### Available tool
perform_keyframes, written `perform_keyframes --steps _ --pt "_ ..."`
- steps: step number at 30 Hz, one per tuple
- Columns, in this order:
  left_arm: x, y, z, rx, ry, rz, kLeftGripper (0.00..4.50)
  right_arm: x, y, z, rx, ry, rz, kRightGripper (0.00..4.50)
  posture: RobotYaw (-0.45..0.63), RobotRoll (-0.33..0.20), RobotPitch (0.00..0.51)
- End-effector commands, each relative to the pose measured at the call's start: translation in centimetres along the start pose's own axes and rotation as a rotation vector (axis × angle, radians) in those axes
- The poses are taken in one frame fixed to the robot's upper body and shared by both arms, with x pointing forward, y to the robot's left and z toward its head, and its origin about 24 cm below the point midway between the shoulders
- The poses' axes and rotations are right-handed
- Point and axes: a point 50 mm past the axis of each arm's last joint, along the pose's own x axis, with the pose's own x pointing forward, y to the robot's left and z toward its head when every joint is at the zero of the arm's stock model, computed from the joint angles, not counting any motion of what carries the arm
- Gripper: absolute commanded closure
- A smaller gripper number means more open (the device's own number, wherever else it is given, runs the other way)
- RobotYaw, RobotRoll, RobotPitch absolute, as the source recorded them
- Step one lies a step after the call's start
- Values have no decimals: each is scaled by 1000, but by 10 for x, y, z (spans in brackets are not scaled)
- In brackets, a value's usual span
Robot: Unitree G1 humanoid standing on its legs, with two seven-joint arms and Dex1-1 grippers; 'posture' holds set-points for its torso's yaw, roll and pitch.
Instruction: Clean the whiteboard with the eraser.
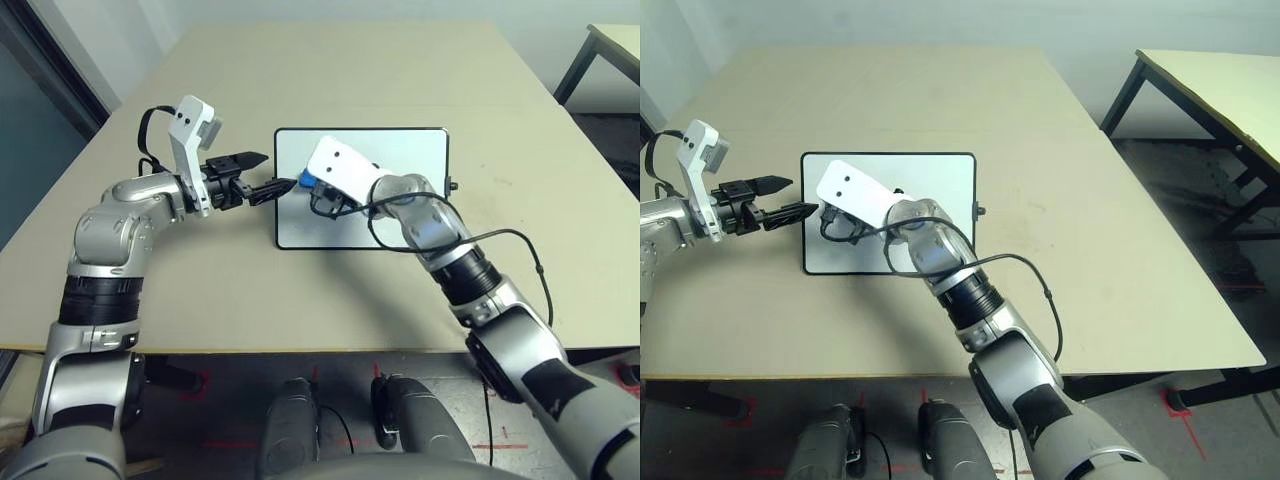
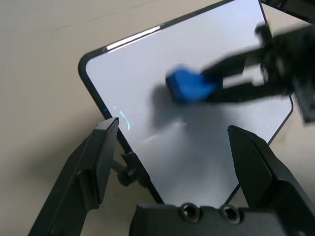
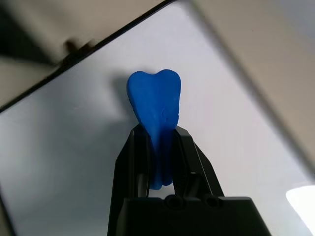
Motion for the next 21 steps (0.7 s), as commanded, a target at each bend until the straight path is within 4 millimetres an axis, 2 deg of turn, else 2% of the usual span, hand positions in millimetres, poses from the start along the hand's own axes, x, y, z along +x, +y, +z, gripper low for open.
perform_keyframes --steps 1,4,6,9,12,16,18,21 --pt "2 1 1 14 6 -3 0 -16 -17 37 76 -131 -41 3932 -27 0 88" --pt "2 1 3 13 -21 4 0 -36 -36 65 139 -244 -96 3932 -27 0 84" --pt "2 3 6 11 -61 28 0 -50 -52 76 165 -295 -163 3932 -28 0 84" --pt "1 15 14 34 -170 145 0 -69 -87 72 205 -285 -328 3932 -29 0 85" --pt "-2 29 18 71 -268 302 0 -87 -123 43 255 -190 -513 3932 -39 0 87" --pt "-11 46 12 74 -380 515 0 -122 -155 -22 360 22 -748 3932 -49 0 91" --pt "-16 53 1 38 -403 597 0 -137 -157 -51 415 120 -808 3932 -56 0 92" --pt "-19 60 -18 8 -388 665 0 -148 -147 -85 467 261 -817 3932 -67 0 93"
